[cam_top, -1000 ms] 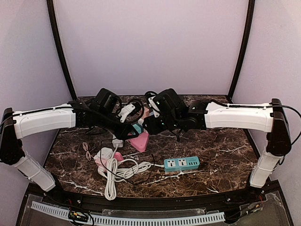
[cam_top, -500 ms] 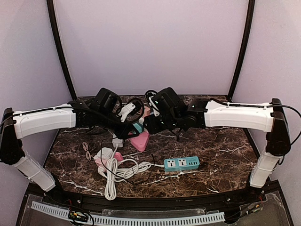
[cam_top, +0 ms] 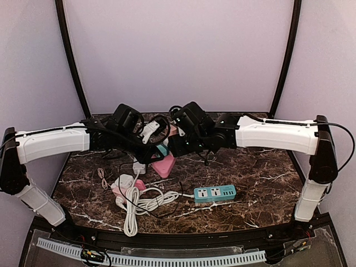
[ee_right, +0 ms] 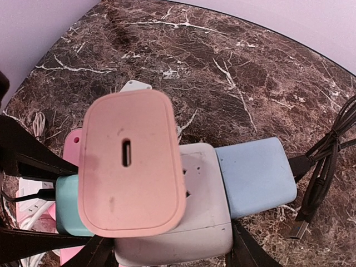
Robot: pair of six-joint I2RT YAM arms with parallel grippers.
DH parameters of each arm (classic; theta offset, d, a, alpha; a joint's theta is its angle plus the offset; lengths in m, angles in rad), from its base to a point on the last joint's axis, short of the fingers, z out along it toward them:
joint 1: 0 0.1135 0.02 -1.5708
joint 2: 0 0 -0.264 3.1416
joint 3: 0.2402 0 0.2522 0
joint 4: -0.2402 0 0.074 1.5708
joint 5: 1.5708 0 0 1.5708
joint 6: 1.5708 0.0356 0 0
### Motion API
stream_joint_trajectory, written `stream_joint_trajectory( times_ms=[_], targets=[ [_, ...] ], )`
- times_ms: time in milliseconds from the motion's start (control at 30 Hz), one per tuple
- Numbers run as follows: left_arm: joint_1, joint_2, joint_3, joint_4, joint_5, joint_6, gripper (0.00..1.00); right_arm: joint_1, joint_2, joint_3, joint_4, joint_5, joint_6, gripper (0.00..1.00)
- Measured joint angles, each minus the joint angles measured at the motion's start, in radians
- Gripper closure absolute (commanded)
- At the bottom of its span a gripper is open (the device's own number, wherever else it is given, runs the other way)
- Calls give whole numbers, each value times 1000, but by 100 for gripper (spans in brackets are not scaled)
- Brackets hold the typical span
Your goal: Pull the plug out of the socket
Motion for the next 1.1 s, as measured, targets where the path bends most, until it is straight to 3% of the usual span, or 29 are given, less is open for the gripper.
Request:
stream_joint_trajectory(
  times_ms=[533,1100],
  targets=[
    [0,0,0,-3,-7,3,99,3,27,48,-55,5,31,100],
    [21,5,17,-72,136,4,99,-7,-114,-235,239,-125,-72,100]
  ],
)
